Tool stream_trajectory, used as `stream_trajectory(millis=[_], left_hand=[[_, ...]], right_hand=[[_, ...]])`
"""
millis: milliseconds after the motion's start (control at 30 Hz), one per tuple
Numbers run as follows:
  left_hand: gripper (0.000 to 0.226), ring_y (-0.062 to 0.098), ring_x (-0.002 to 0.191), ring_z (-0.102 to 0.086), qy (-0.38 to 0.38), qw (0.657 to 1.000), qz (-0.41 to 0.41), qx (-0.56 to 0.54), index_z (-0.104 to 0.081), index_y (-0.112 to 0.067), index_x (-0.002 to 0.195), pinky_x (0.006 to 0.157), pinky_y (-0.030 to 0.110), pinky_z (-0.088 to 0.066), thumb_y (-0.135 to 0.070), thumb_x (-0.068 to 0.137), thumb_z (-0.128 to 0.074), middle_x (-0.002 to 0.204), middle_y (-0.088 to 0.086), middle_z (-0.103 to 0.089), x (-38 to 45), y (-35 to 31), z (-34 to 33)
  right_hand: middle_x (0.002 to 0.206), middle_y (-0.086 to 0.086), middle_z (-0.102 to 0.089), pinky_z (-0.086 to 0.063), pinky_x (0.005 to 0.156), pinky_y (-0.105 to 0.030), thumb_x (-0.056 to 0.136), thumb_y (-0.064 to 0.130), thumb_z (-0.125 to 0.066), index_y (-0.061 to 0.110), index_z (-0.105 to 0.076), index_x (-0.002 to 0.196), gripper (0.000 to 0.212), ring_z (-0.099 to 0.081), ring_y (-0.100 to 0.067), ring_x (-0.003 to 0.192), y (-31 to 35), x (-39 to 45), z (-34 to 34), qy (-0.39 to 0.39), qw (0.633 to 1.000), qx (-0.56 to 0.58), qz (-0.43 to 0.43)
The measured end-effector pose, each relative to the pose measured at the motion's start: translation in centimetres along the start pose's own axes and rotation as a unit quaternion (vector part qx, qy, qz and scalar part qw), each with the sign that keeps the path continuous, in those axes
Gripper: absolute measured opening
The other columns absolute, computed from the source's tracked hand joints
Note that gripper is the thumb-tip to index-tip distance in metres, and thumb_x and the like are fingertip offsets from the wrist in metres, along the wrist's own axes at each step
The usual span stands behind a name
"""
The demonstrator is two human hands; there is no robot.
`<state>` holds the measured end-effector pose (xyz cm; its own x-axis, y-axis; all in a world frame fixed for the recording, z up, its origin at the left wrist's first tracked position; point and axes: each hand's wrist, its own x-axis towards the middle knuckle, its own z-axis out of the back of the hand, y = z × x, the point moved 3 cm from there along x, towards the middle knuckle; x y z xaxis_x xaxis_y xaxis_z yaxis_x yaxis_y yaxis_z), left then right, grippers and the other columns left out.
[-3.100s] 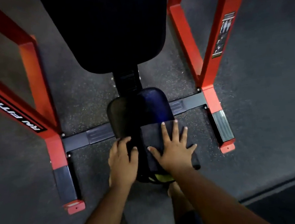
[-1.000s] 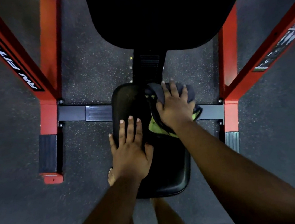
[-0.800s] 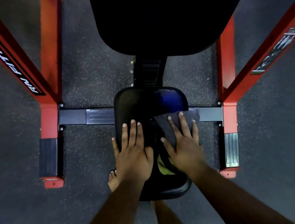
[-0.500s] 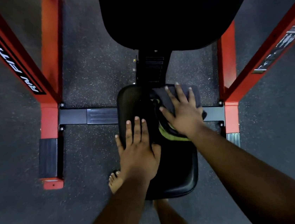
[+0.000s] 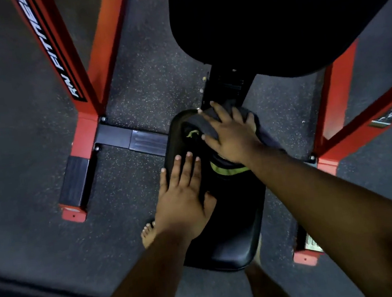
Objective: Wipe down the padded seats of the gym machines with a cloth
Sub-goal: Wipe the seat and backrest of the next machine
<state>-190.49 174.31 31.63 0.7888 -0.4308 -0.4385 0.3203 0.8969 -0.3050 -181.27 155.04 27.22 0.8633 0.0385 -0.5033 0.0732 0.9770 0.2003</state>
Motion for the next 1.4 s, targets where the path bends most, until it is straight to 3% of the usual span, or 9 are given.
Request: stream_trajectory(millis=[300, 533, 667, 833, 933, 1067, 1167, 1333, 1400], left_hand=[[0.084, 0.019, 0.159, 0.012, 0.000, 1.000, -0.001, -0.003, -0.007, -0.018, 0.165, 0.127, 0.053, -0.004, -0.052, 0.093, -0.033, 0.173, -0.001, 0.001, -0.1, -0.1, 0.1], [0.100, 0.024, 0.159, 0.013, -0.054, 0.997, 0.037, -0.048, 0.010, -0.004, 0.161, 0.128, 0.055, -0.005, -0.048, 0.088, -0.042, 0.171, 0.016, 0.011, -0.3, 0.4, 0.0], [0.100, 0.023, 0.159, 0.011, -0.043, 0.997, 0.033, -0.055, 0.009, -0.007, 0.162, 0.127, 0.055, -0.010, -0.054, 0.088, -0.039, 0.172, 0.013, 0.007, -0.1, 0.4, 0.0], [0.097, 0.022, 0.158, 0.014, -0.056, 0.995, 0.028, -0.077, 0.013, -0.010, 0.161, 0.128, 0.051, -0.006, -0.051, 0.089, -0.037, 0.171, 0.013, 0.013, -0.1, 0.4, 0.1], [0.089, 0.019, 0.159, 0.009, -0.125, 0.970, 0.009, -0.211, 0.002, -0.009, 0.163, 0.129, 0.051, -0.006, -0.037, 0.088, -0.038, 0.172, 0.011, 0.008, -0.7, 0.8, 1.1], [0.078, 0.014, 0.159, 0.001, -0.230, 0.906, 0.052, -0.352, -0.009, -0.008, 0.163, 0.129, 0.051, -0.004, -0.026, 0.092, -0.036, 0.173, 0.010, -0.001, -3.9, 2.6, 1.8], [0.076, 0.007, 0.158, 0.007, -0.165, 0.915, 0.085, -0.358, -0.003, -0.015, 0.164, 0.129, 0.050, 0.001, -0.036, 0.096, -0.030, 0.172, -0.002, 0.006, -7.6, 3.4, -0.1], [0.081, -0.002, 0.154, 0.015, -0.079, 0.944, 0.079, -0.311, 0.011, -0.026, 0.161, 0.128, 0.048, 0.007, -0.050, 0.094, -0.026, 0.168, -0.013, 0.017, -10.7, 5.2, -2.6], [0.080, -0.004, 0.153, 0.014, -0.079, 0.928, 0.084, -0.354, 0.012, -0.026, 0.161, 0.128, 0.046, 0.010, -0.052, 0.094, -0.024, 0.167, -0.017, 0.018, -10.4, 5.4, -2.0]], right_hand=[[0.169, 0.011, -0.008, -0.030, 0.109, -0.068, 0.099, 0.063, -0.035, 0.054, -0.011, 0.156, 0.062, -0.016, -0.036, 0.150, -3.0, -2.5, -0.5, -0.028, 0.994, 0.066, -0.080], [0.169, 0.012, -0.016, -0.032, 0.108, -0.056, 0.097, 0.061, -0.043, 0.051, -0.024, 0.157, 0.064, -0.027, -0.031, 0.147, 3.5, 2.5, 0.9, -0.034, 0.997, 0.009, 0.075], [0.170, 0.018, -0.003, -0.023, 0.113, -0.057, 0.097, 0.059, -0.037, 0.050, -0.017, 0.158, 0.065, -0.014, -0.025, 0.151, 1.7, -7.4, -0.8, -0.041, 0.998, 0.035, 0.023], [0.171, 0.013, -0.001, -0.018, 0.116, -0.069, 0.099, 0.063, -0.035, 0.055, -0.011, 0.156, 0.063, -0.006, -0.036, 0.155, 3.6, -0.1, -0.6, -0.042, 0.994, 0.081, -0.064], [0.171, 0.012, -0.004, -0.018, 0.116, -0.067, 0.098, 0.060, -0.039, 0.054, -0.016, 0.156, 0.063, -0.008, -0.035, 0.153, 5.2, 1.7, 0.0, -0.033, 0.992, 0.086, -0.081], [0.170, 0.019, -0.001, -0.024, 0.112, -0.064, 0.095, 0.061, -0.043, 0.055, -0.013, 0.156, 0.068, -0.011, -0.032, 0.154, 7.8, -8.5, -1.3, -0.037, 0.998, 0.043, 0.020], [0.169, 0.023, 0.004, -0.015, 0.115, -0.064, 0.098, 0.062, -0.044, 0.058, -0.012, 0.156, 0.066, -0.003, -0.027, 0.156, 7.7, -12.0, -2.0, -0.010, 0.997, 0.057, 0.053], [0.171, 0.016, 0.004, -0.009, 0.111, -0.078, 0.099, 0.061, -0.035, 0.058, -0.012, 0.155, 0.061, 0.005, -0.033, 0.157, 8.8, -1.8, -0.5, -0.017, 0.991, 0.086, -0.097], [0.171, 0.014, 0.001, -0.012, 0.112, -0.074, 0.097, 0.059, -0.037, 0.054, -0.018, 0.156, 0.061, 0.002, -0.034, 0.156, 10.7, -2.7, -0.9, -0.022, 0.993, 0.077, -0.083]])
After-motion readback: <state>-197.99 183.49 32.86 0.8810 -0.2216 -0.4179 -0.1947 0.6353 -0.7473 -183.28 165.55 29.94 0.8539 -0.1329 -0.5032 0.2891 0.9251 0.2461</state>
